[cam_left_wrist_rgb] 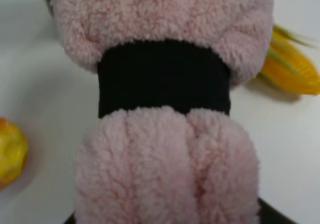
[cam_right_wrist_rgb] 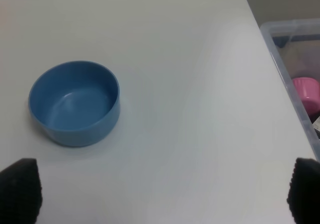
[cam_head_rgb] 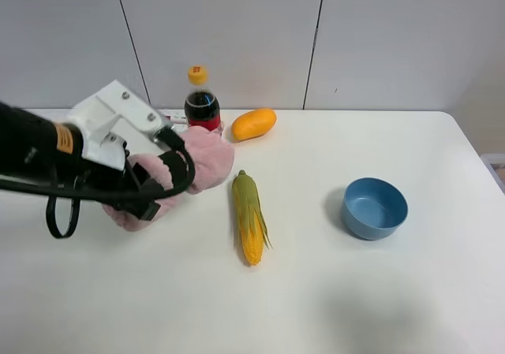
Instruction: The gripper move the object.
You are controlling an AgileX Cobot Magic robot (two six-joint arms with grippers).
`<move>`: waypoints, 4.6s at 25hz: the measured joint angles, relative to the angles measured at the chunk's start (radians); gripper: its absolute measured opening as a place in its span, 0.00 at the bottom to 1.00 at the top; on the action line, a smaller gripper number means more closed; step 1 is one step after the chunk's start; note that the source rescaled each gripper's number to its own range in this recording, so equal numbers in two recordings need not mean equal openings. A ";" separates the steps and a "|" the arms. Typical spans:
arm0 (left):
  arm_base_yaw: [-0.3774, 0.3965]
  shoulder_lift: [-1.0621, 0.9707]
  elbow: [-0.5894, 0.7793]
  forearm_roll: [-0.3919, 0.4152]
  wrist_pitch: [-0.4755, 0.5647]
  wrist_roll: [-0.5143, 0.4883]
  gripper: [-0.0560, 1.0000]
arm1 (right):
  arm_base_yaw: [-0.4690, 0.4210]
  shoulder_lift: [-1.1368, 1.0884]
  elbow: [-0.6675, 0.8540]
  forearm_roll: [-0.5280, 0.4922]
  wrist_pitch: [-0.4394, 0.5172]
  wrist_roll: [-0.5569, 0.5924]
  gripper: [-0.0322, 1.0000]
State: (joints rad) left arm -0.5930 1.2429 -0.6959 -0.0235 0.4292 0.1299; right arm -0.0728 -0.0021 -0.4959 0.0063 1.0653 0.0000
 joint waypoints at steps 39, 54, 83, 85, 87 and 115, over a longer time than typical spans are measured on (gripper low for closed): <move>0.032 0.321 0.312 0.024 -0.659 0.000 0.07 | 0.000 0.000 0.000 0.000 0.000 0.000 1.00; 0.032 0.172 0.244 0.013 -0.447 -0.280 0.94 | 0.000 0.000 0.000 0.000 0.000 0.000 1.00; 0.744 -0.090 -0.425 0.073 0.393 -0.100 0.94 | 0.000 0.000 0.000 0.000 0.000 0.000 1.00; 0.744 -0.149 -0.425 0.042 0.487 -0.088 0.94 | 0.000 0.000 0.000 0.000 0.000 0.000 1.00; 0.744 -0.216 -0.425 0.015 0.557 -0.081 0.94 | 0.000 0.000 0.000 0.000 0.000 0.000 1.00; 0.744 -1.210 0.138 -0.054 0.613 -0.033 0.94 | 0.000 0.000 0.000 0.000 0.000 0.000 1.00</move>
State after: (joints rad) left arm 0.1506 0.0327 -0.5580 -0.0778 1.0425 0.0972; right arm -0.0728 -0.0021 -0.4959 0.0063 1.0653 0.0000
